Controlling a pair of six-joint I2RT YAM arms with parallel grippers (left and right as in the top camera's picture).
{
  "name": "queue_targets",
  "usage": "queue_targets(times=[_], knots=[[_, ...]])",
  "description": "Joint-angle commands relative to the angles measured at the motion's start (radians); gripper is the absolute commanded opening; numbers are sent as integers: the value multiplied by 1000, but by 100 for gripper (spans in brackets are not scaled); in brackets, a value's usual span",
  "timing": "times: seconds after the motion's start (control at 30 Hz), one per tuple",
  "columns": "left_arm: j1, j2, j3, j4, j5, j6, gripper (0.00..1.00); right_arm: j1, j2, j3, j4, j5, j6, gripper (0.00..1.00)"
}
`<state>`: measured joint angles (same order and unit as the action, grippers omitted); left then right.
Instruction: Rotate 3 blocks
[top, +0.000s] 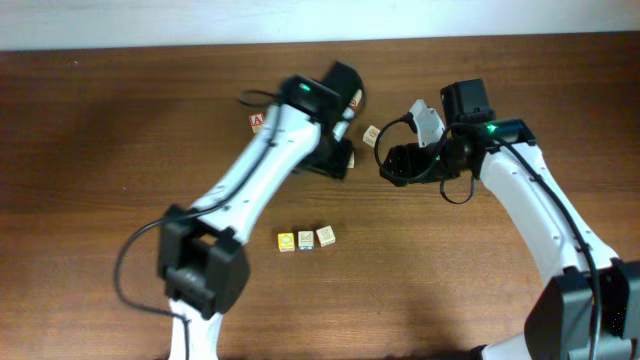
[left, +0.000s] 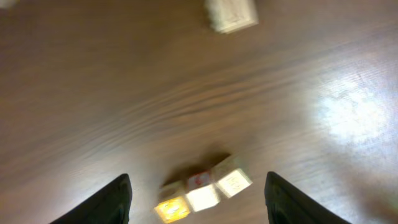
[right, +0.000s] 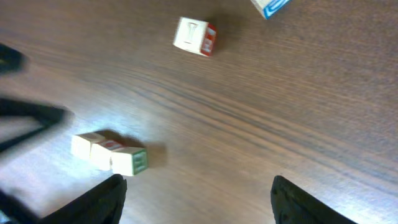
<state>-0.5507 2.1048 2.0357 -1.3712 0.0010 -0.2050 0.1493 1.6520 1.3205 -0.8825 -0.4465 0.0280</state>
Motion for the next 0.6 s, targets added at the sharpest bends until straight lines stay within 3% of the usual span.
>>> queue_targets(times=[0.0,0.03,0.1,0.13,0.23,0.33,0.4,0.57], knots=[[101,-146,34,-113,-157,-126,61,89,-29,12,2,-39,109,70],[126,-170,34,-142,-159,-140,52,122,-29,6,5,-27,113,67],[168,-202,33,-195,-157,-170,5,199,-28,3,7,54,163,65],[178,-203,32,-219,-159,-177,0,231,-28,3,7,105,199,65],[185,-204,-17,-239,-180,-177,0,310,-24,2,16,173,251,65],[179,-206,-125,-197,-296,-207,0,367,2,2,69,170,270,62],[181,-228,-251,-110,-288,-241,0,387,23,2,73,171,270,53],[184,-401,-535,106,-272,-269,0,388,77,2,56,171,274,53]])
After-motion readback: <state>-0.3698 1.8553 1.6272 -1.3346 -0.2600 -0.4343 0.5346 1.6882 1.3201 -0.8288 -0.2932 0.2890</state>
